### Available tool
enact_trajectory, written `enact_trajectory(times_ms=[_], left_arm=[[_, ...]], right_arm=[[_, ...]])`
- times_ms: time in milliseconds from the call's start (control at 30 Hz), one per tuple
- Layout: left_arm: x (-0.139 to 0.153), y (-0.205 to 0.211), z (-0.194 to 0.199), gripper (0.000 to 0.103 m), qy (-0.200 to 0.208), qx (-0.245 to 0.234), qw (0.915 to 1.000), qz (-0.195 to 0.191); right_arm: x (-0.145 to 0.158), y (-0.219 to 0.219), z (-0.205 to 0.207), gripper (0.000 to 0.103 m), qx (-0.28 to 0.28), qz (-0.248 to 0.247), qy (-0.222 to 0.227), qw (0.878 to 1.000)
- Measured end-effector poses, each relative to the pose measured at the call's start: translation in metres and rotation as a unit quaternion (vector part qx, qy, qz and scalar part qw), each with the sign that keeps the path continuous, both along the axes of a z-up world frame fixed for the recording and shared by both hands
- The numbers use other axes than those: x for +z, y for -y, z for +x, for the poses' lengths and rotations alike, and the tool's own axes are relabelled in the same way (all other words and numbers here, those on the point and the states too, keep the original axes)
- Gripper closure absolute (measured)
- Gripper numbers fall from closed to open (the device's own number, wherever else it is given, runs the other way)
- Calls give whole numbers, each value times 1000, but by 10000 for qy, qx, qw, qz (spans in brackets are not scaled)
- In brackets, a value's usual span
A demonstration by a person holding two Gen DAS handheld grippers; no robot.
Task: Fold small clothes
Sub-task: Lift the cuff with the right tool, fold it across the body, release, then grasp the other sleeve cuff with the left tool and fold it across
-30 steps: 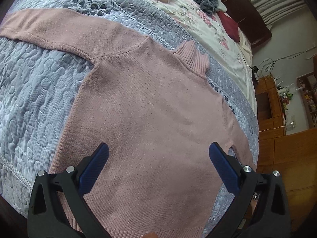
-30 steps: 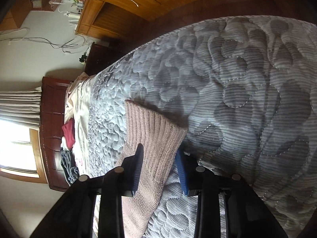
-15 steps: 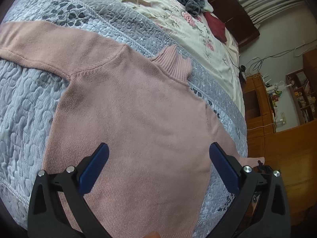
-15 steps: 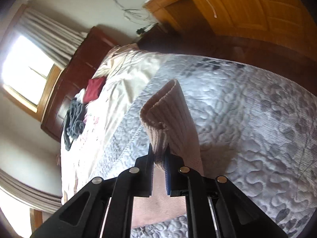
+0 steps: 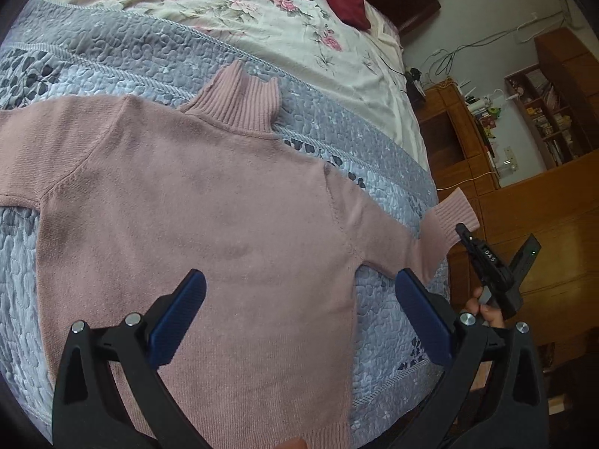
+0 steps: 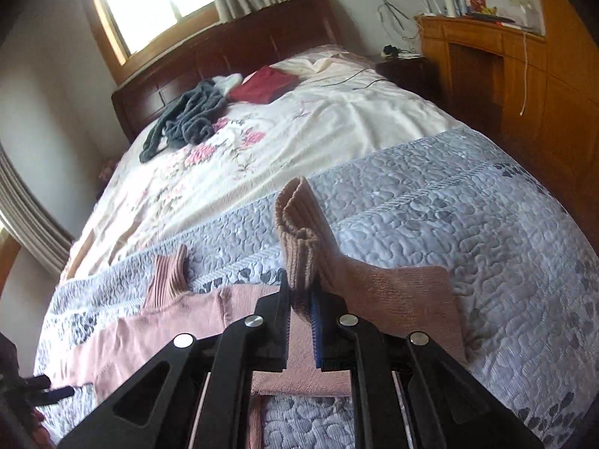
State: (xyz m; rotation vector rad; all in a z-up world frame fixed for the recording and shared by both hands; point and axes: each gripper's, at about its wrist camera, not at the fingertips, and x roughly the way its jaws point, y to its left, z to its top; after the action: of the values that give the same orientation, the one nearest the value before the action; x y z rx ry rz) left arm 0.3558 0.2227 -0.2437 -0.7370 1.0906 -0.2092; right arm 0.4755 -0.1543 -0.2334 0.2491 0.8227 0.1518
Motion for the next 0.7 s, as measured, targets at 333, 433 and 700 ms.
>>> enact_trajectory(times_ms=[333,433,700], left_arm=[[-53,55,77,3,-380,-622,9914,-1086],[-81,77,102,3,-595,-769,9858,-1369],[-147,136,146,3,-1189,-821,9664,-2124]], right_arm=[[-102,-114,-8,94,1174,-1464,-684,9798],[-128,-127,-17,93,1355,-1742,-793,9721],[-109,-107,-55,44,1480,-1195,-665,9795]])
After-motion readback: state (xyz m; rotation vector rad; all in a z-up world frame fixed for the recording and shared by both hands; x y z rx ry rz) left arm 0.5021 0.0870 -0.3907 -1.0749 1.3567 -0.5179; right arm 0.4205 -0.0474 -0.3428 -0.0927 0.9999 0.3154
